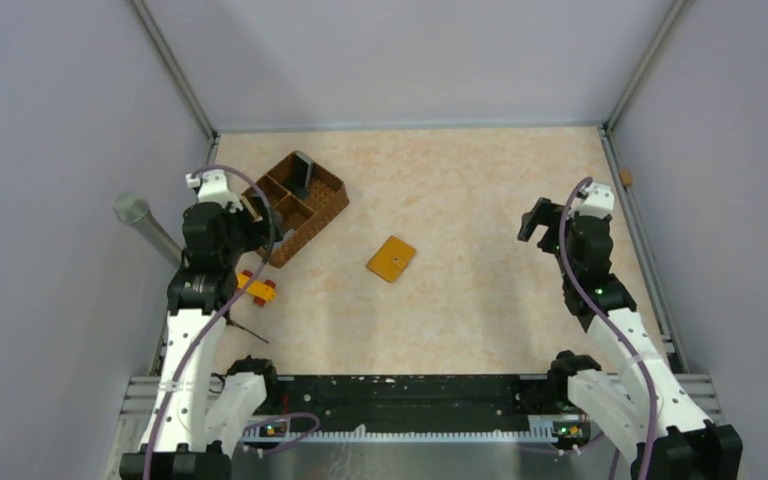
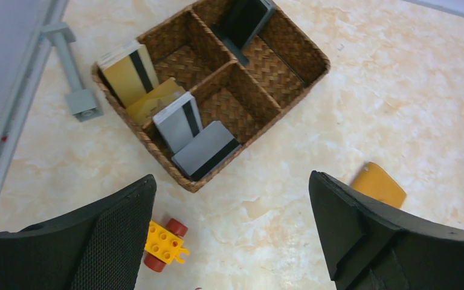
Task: Put the credit cards into the card holder
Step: Pick up the card holder from the center of the board.
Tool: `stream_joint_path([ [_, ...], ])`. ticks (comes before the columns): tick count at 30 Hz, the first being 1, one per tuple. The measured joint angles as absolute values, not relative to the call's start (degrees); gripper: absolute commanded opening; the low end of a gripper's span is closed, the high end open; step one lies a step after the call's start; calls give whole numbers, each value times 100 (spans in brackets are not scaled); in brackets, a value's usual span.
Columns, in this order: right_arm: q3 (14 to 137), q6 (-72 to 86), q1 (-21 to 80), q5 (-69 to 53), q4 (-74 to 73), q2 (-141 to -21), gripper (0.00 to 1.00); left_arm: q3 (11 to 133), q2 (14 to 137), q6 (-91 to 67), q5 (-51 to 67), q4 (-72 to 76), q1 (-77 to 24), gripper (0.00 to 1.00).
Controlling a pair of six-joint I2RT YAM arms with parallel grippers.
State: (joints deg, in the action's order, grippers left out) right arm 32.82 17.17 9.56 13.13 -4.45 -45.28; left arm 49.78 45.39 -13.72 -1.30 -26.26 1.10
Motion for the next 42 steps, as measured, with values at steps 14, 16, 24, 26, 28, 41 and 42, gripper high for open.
stream_joint_path([
  [14, 3280, 2185, 956, -187, -242, -4790, 90, 5046, 6053, -2416, 377, -1957, -2014, 99],
  [16, 3277, 2359, 961, -676, -156, -5172, 89, 5046, 6626, -2569, 722, -1680, -2202, 99],
  [24, 3229, 2681, 1050, -1605, -69, -5627, 88, 5159, 8853, -2773, 1949, -1020, -2261, 97],
  [26, 3229, 2689, 1055, -1710, -60, -5627, 88, 5205, 9157, -2757, 2132, -1002, -2261, 93],
  [28, 3229, 2696, 1061, -1789, -62, -5627, 88, 5304, 9382, -2731, 2255, -1013, -2261, 87],
  [41, 3229, 2711, 1072, -2023, -62, -5848, 88, 5393, 9896, -2617, 3033, -816, -2379, 69],
  [42, 3229, 2711, 1072, -2027, -62, -5861, 88, 5360, 9889, -2628, 3087, -786, -2425, 69],
])
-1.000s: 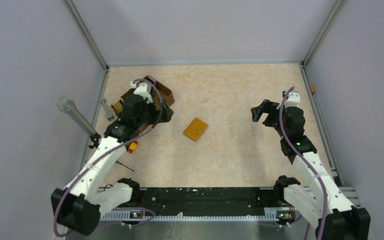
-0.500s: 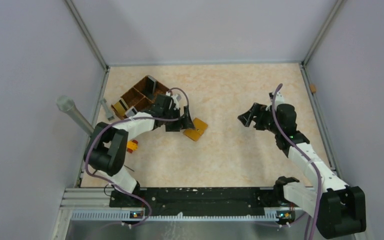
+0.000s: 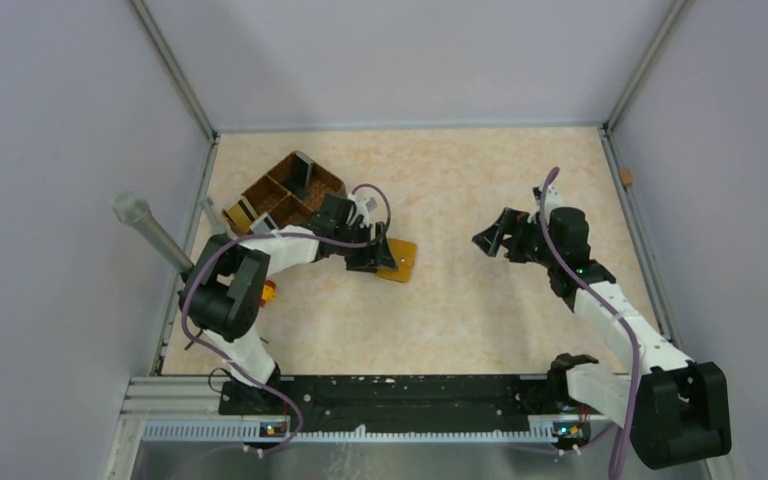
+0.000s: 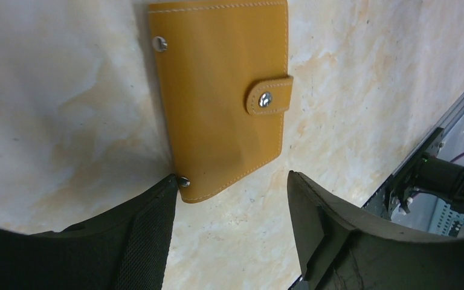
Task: Put the credit cards into the card holder
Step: Pick up the card holder from the center of the board, then open the card holder.
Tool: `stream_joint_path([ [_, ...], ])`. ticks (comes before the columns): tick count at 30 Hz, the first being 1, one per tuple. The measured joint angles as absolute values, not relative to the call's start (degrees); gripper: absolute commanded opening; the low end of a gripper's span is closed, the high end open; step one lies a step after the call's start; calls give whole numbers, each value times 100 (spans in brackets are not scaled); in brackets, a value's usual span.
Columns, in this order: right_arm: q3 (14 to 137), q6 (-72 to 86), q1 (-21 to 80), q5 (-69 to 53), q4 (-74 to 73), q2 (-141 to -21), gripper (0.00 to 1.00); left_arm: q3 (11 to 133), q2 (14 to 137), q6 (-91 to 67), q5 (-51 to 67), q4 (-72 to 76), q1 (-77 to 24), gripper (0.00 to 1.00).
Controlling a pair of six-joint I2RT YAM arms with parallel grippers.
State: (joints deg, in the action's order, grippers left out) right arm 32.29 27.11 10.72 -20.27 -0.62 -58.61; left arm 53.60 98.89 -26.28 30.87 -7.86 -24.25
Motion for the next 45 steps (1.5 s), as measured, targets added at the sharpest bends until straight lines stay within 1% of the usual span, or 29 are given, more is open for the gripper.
stream_joint_path([
  [4, 3229, 2716, 1072, -2062, -64, -5874, 88, 5264, 9885, -2668, 3046, -760, -2550, 61],
  [9, 3229, 2718, 1072, -2082, -64, -5874, 88, 5264, 9898, -2849, 2740, -764, -2561, 45],
  [12, 3229, 2716, 1072, -2086, -80, -5874, 88, 5218, 9931, -3033, 2637, -679, -2561, 28],
  [16, 3229, 2716, 1072, -2086, -89, -5874, 88, 5098, 9990, -3315, 2606, -447, -2561, 2],
  [17, 3229, 2718, 1072, -2091, -86, -5874, 88, 5074, 9990, -3385, 2613, -395, -2561, 0],
  [24, 3229, 2902, 1094, -2283, 34, -5894, 90, 4772, 9751, -3885, 2788, 172, -2561, 0],
  [34, 3317, 3782, 1367, -3249, 814, -6405, 91, 4703, 8014, -4584, 3452, 652, -2561, 0],
  [38, 3662, 4163, 1376, -3710, 1103, -6473, 91, 4810, 7509, -4506, 3723, 626, -2561, 0],
  [45, 4313, 4512, 1389, -4348, 1577, -6552, 89, 4825, 6995, -4005, 4272, 456, -2561, 0],
])
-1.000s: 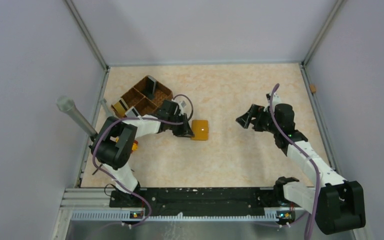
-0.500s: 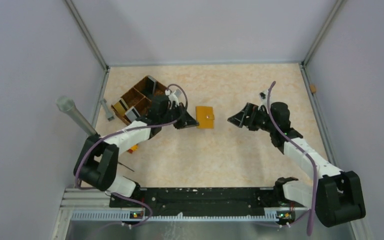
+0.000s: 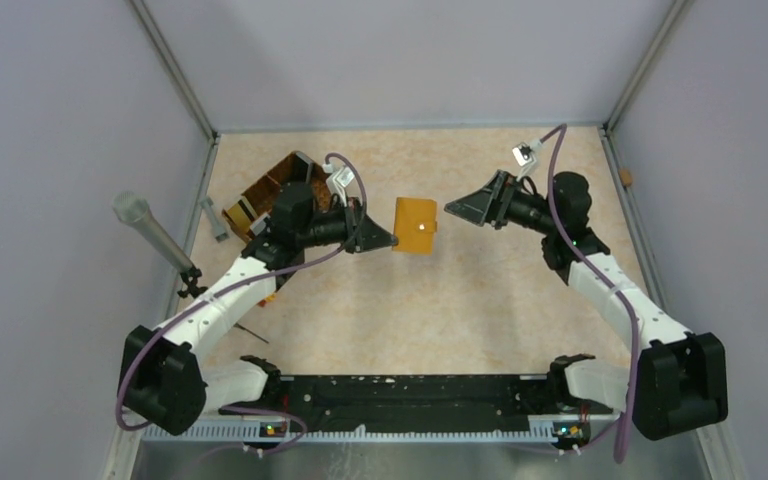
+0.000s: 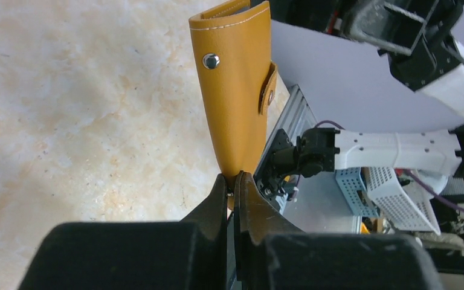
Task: Put the credit cards into the card holder
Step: Open the card holder.
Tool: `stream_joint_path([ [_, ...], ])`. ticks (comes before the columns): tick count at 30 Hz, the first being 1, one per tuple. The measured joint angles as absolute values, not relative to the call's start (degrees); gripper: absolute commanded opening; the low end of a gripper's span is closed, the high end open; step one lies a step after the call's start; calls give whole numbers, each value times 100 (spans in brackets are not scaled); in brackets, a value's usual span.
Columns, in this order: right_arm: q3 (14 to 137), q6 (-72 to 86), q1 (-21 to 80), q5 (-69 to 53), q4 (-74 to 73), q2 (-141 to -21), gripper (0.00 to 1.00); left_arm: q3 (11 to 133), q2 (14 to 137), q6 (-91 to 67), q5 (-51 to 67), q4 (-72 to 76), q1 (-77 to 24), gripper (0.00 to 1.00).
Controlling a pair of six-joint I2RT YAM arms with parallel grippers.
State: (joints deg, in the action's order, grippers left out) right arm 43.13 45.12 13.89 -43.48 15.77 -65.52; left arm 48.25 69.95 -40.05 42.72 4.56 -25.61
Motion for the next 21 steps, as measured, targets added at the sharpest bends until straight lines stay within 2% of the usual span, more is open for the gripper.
stream_joint_path([
  [5, 4807, 4519, 1658, -4718, 1588, -6987, 84, 4810, 6670, -3704, 4611, 421, -2596, 0],
  [7, 4910, 4515, 1881, -4818, 1605, -7144, 76, 4810, 6582, -3616, 4716, 423, -2620, 0],
  [8, 4928, 4517, 2001, -4875, 1638, -7203, 67, 4810, 6554, -3581, 4757, 425, -2633, 0],
  [11, 4928, 4626, 2224, -5059, 1861, -7301, 27, 4810, 6541, -3511, 4869, 412, -2646, 0],
  [12, 4928, 4703, 2255, -5118, 1966, -7314, 13, 4810, 6541, -3476, 4893, 388, -2646, 5],
  [13, 4928, 4748, 2263, -5148, 2078, -7319, 0, 4810, 6541, -3450, 4919, 368, -2646, 20],
  [14, 4928, 4838, 2265, -5194, 2189, -7319, 0, 4810, 6541, -3413, 4939, 338, -2646, 38],
  [17, 4921, 4947, 2265, -5293, 2386, -7319, 0, 4810, 6543, -3319, 5026, 285, -2646, 63],
  [19, 4919, 4978, 2272, -5349, 2523, -7319, 0, 4803, 6554, -3328, 5089, 287, -2646, 69],
  [21, 4912, 5019, 2281, -5419, 2672, -7319, 0, 4764, 6554, -3411, 5151, 360, -2646, 71],
])
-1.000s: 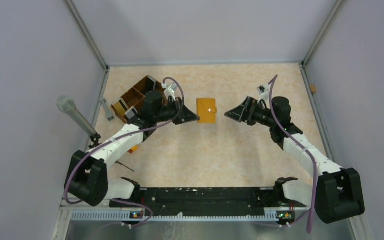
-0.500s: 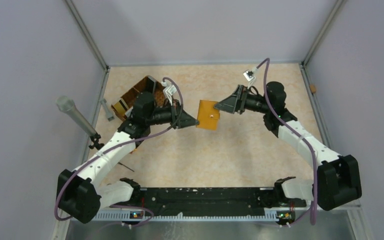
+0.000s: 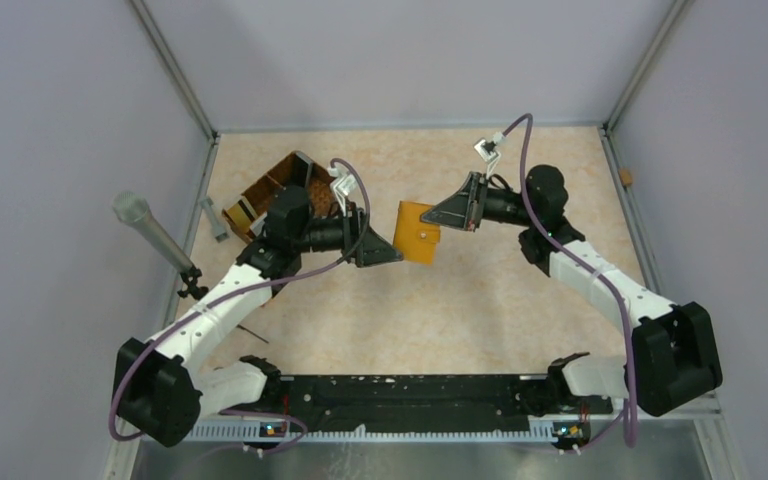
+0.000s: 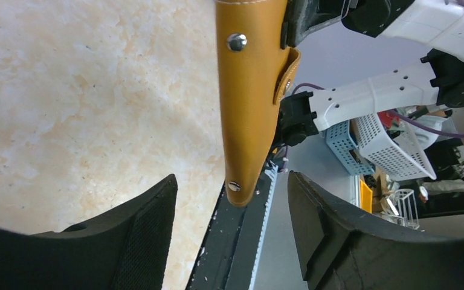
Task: Put the credit cards into the card holder
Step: Open the card holder.
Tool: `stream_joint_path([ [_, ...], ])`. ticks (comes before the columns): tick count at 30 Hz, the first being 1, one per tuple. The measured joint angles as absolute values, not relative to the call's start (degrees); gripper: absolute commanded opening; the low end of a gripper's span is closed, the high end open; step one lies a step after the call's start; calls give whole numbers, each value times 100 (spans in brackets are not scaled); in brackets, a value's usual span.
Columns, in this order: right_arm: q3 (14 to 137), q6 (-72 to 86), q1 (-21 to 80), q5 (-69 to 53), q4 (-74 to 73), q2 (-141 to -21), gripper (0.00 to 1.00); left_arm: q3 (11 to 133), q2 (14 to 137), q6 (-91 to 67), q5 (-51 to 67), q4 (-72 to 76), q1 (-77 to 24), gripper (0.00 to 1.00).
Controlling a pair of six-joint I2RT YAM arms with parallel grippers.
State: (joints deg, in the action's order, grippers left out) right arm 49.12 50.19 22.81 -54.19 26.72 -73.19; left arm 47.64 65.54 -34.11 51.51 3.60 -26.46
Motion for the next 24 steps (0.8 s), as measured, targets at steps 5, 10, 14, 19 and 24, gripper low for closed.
stream_joint_path([
  [5, 4829, 5111, 2386, -5636, 3004, -7301, 0, 4609, 6641, -3806, 5282, 882, -2652, 53],
  [10, 4801, 5127, 2506, -5813, 3205, -7297, 0, 4550, 6792, -4215, 5518, 1474, -2665, 42],
  [14, 4801, 5124, 2534, -5935, 3221, -7297, 0, 4534, 6812, -4504, 5708, 1957, -2674, 26],
  [19, 4803, 5048, 2565, -5988, 3148, -7297, 41, 4547, 6812, -4635, 5896, 2123, -2685, 0],
  [24, 5081, 4154, 2587, -5662, 1791, -7194, 66, 5083, 6816, -3747, 5791, 497, -2661, 0],
])
